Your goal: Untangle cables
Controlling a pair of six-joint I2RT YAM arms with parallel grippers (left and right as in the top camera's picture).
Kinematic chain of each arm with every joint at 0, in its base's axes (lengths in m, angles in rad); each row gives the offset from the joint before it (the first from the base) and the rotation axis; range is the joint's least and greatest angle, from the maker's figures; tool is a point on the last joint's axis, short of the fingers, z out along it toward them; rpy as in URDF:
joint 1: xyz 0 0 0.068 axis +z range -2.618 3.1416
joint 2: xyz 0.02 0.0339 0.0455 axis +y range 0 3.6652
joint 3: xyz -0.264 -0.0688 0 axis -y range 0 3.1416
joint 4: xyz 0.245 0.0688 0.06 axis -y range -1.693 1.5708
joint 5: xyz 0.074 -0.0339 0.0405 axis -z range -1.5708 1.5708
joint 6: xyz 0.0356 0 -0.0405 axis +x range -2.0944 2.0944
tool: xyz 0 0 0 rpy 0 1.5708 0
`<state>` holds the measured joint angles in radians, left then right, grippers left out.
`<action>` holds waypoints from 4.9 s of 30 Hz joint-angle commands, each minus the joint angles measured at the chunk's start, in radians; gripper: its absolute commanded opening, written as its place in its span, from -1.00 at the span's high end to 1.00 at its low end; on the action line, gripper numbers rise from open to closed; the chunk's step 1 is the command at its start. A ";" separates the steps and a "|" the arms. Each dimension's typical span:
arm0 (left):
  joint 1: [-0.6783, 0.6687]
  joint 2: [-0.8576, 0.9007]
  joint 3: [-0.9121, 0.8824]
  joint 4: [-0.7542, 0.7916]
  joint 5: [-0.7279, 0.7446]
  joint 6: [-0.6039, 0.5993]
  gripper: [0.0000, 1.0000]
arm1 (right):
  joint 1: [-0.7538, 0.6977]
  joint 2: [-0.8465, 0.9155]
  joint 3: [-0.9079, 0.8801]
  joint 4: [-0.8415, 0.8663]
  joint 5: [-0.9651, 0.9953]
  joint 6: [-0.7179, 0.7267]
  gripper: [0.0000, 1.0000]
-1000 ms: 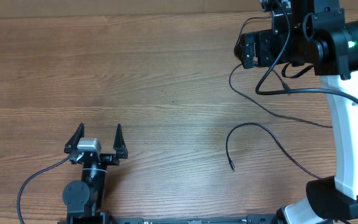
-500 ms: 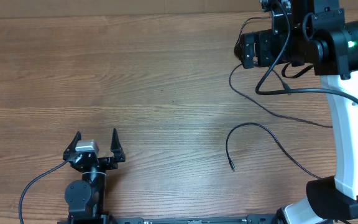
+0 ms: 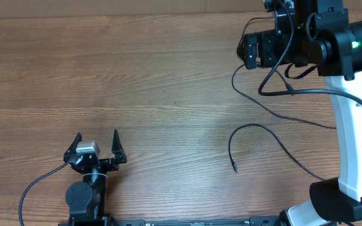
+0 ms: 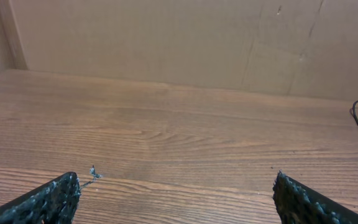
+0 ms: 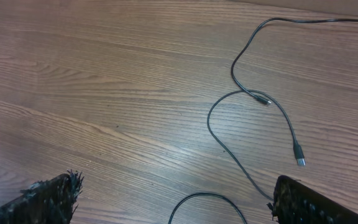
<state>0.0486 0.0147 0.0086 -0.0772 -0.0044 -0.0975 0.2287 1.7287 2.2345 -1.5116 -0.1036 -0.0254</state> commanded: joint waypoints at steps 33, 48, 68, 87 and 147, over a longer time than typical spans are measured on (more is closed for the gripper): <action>0.010 -0.011 -0.004 -0.001 0.000 -0.003 -0.99 | 0.016 -0.031 -0.002 0.134 -0.049 0.005 -1.00; 0.010 -0.011 -0.004 -0.001 0.001 -0.003 -0.99 | 0.037 -0.414 -0.814 0.829 -0.055 0.131 -1.00; 0.010 -0.011 -0.004 -0.001 0.000 -0.003 -0.99 | -0.065 -0.920 -1.844 1.744 -0.059 0.134 -1.00; 0.010 -0.011 -0.004 -0.001 0.000 -0.003 -0.99 | -0.299 -1.419 -2.207 1.772 -0.082 0.238 -1.00; 0.010 -0.010 -0.004 -0.001 0.000 -0.003 -0.99 | -0.323 -1.727 -2.227 1.438 -0.021 0.076 -1.00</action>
<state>0.0486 0.0151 0.0086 -0.0780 -0.0044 -0.0975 -0.0856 0.0128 0.0185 -0.0750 -0.1406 0.0643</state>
